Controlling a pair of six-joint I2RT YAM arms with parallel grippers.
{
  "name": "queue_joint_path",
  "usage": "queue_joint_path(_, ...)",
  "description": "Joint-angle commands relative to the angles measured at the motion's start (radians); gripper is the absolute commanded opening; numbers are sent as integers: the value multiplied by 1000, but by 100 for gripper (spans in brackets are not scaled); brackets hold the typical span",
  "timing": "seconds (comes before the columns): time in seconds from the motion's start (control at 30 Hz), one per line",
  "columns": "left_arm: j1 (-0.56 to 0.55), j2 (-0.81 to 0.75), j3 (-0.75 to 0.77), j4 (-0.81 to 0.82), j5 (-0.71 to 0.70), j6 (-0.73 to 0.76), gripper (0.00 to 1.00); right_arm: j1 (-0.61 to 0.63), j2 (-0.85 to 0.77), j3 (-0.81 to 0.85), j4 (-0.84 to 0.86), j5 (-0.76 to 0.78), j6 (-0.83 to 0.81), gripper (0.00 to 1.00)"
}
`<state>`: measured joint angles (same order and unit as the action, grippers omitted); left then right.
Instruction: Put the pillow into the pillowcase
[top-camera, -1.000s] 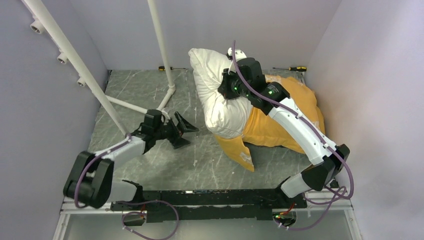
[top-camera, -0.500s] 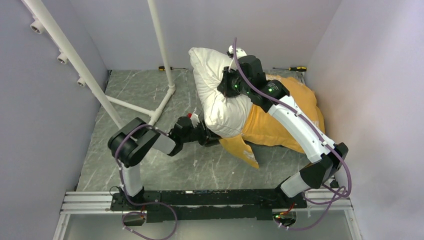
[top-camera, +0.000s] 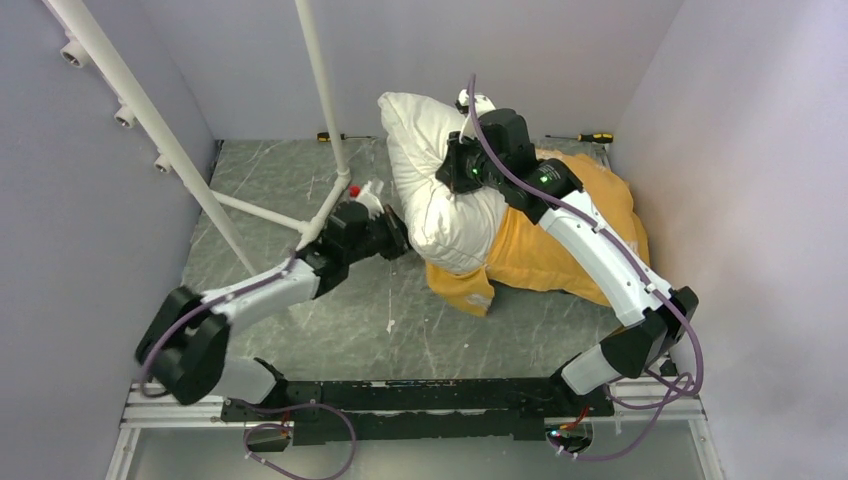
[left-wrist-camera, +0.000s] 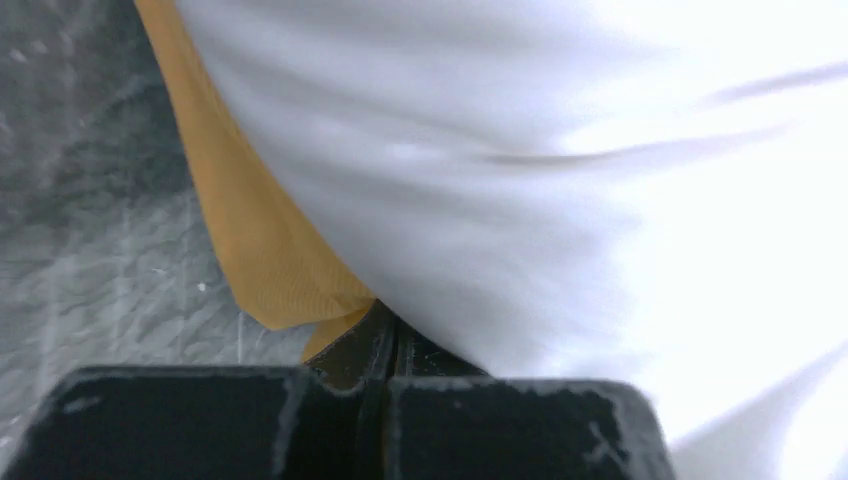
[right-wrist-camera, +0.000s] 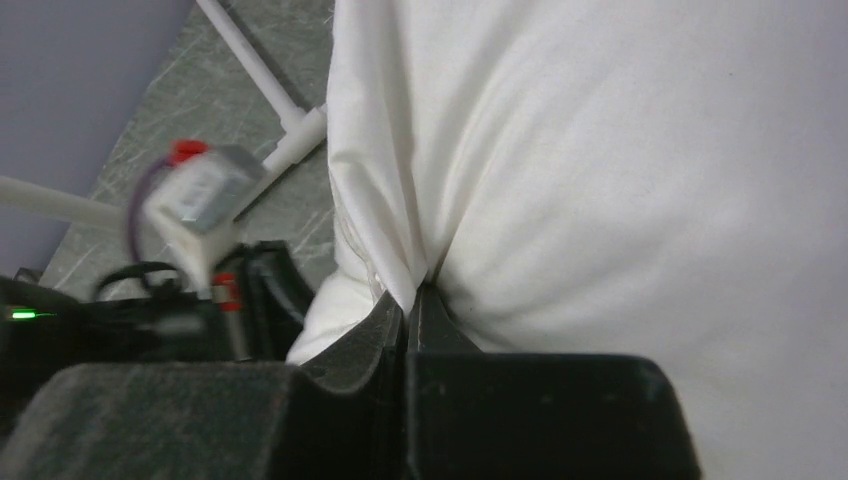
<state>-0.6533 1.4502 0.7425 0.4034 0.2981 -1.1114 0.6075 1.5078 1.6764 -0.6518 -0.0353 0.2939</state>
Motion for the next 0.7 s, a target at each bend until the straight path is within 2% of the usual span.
queue_joint_path(0.0,13,-173,192,-556,-179,295,0,-40,-55,-6,18,-25,-73,0)
queue_joint_path(0.07,17,-205,298,-721,-223,367,0,-40,-53,-7,13,-55,-88,0)
queue_joint_path(0.2,24,-223,474,-905,-269,481,0,-39,-30,4,-24,-123,-125,0)
queue_joint_path(0.3,51,-241,604,-941,-275,519,0,-38,-38,-12,-25,-130,-133,0)
queue_joint_path(0.4,116,-224,731,-940,-216,542,0,-41,-81,-21,34,-126,-114,0)
queue_joint_path(0.67,146,-30,1206,-1082,-116,665,0,-40,-81,179,84,-180,-83,0)
